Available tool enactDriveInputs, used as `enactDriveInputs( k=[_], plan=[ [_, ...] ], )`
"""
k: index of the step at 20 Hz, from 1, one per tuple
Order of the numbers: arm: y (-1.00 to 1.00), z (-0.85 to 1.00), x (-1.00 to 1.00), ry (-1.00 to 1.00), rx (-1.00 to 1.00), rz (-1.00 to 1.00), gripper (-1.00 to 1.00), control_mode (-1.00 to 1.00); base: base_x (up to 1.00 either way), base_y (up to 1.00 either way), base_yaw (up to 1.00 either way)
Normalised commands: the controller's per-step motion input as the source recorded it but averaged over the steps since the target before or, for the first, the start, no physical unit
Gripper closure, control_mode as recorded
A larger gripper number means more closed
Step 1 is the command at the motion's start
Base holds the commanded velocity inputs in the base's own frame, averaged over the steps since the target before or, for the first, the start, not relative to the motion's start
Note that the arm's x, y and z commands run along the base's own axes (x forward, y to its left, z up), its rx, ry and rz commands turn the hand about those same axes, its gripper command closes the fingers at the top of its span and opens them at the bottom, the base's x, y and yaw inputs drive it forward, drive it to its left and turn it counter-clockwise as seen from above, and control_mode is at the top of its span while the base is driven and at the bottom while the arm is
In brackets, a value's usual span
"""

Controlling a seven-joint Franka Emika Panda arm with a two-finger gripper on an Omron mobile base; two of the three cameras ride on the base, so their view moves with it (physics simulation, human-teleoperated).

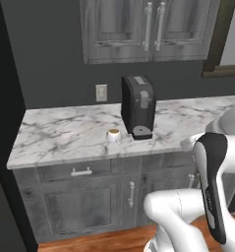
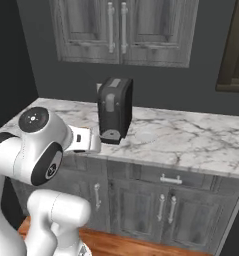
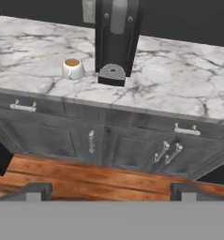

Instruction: Take a sugar cube from the saucer and place it inside the coffee. Then, grab milk from the fridge and place it next to the coffee on the counter to sweeten the coffee.

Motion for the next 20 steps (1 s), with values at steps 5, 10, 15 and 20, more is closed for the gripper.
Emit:
enactDriveInputs(
  k=[5,10,15,20],
  plan=[
    [0.0,0.0,0.0,0.0,0.0,0.0,-1.0,1.0,-0.46,-0.27,0.32],
    [0.0,0.0,0.0,0.0,0.0,0.0,-1.0,1.0,-0.42,-0.35,0.45],
    [0.0,0.0,0.0,0.0,0.0,0.0,-1.0,1.0,-0.51,-0.66,0.58],
    [0.0,0.0,0.0,0.0,0.0,0.0,-1.0,1.0,-0.48,-0.56,0.81]
  ],
)
